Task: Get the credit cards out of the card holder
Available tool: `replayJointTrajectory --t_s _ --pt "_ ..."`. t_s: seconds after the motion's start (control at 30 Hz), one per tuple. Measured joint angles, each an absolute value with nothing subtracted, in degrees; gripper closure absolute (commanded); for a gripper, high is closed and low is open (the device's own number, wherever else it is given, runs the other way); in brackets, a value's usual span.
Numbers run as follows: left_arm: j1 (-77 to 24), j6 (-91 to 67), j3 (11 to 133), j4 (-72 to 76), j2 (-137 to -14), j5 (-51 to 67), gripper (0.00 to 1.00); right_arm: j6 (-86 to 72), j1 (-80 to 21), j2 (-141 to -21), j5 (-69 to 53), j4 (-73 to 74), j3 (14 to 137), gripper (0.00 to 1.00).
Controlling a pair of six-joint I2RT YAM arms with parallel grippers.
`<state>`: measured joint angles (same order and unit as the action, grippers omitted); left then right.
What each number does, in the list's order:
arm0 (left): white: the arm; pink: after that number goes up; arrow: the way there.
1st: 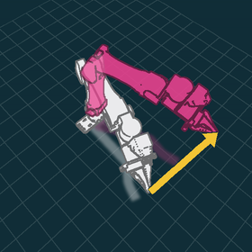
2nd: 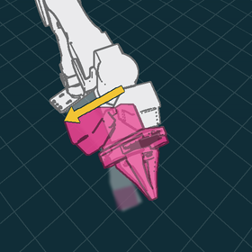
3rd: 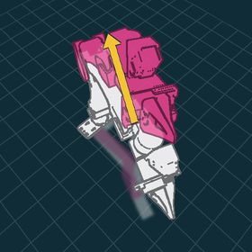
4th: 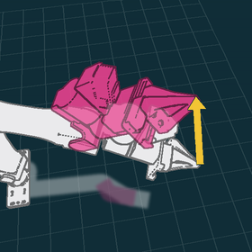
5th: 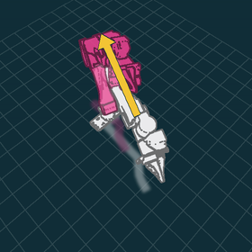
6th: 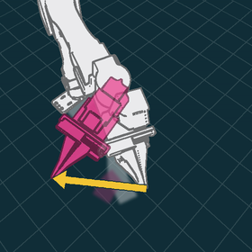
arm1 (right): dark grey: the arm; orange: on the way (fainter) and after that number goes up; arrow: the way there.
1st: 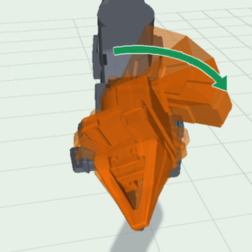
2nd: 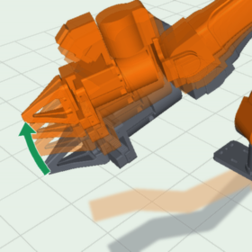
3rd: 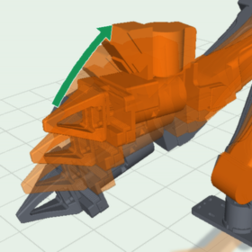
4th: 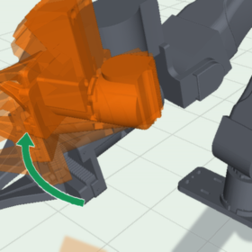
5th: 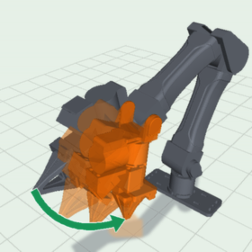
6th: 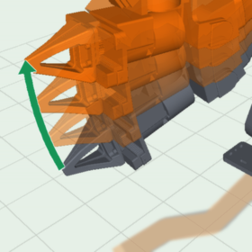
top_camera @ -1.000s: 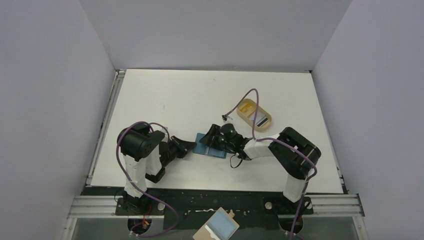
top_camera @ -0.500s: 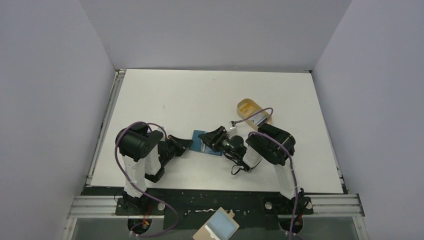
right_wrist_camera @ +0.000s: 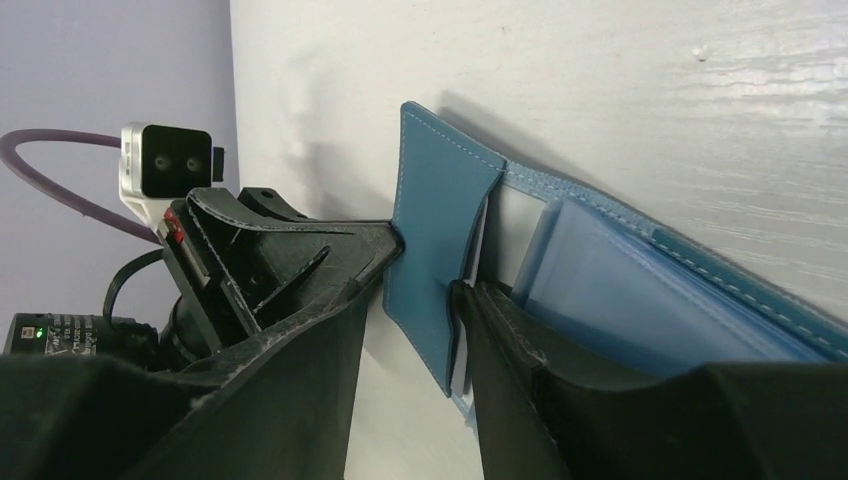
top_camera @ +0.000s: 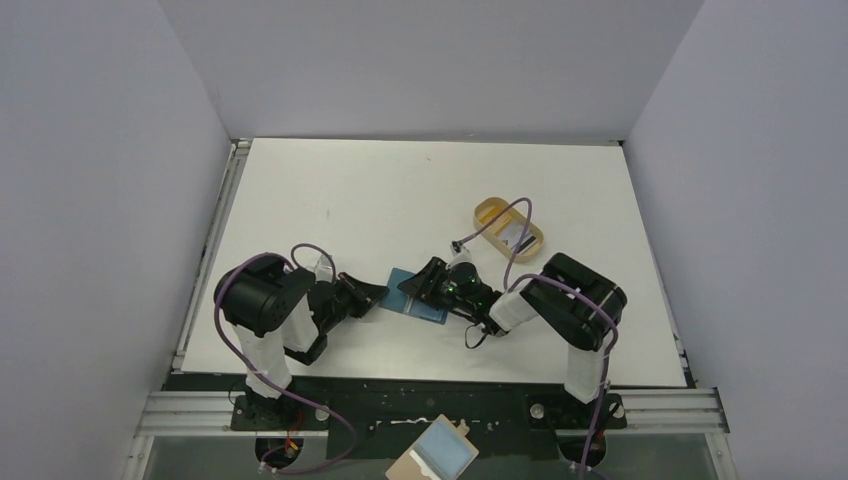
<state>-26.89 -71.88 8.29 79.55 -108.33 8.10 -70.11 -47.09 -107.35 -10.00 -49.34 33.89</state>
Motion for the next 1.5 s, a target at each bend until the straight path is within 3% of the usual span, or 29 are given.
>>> replayJointTrajectory --t_s 0.1,0.23,0.27,0.73,1.5 --pt "-26.89 -72.1 8.29 79.11 -108.09 8.32 1.0 -69.82 -47.11 -107.72 -9.65 -49.78 33.43 0.7" --pt "-26.89 -72.44 8.29 78.94 -107.98 8.14 1.0 -70.81 -47.09 -110.13 -8.97 -54.76 31.97 0.98" --pt "-26.87 -72.44 8.29 78.94 -107.96 7.97 1.0 -71.18 -47.07 -110.96 -8.49 -55.94 31.53 1.0" --pt "-26.89 -72.64 8.29 78.59 -107.96 10.24 1.0 -74.24 -46.35 -112.57 -9.85 -65.19 27.2 1.0" --pt "-27.14 -72.82 8.27 78.0 -108.55 18.74 1.0 -72.73 -44.93 -103.46 -18.94 -61.17 17.67 1.0"
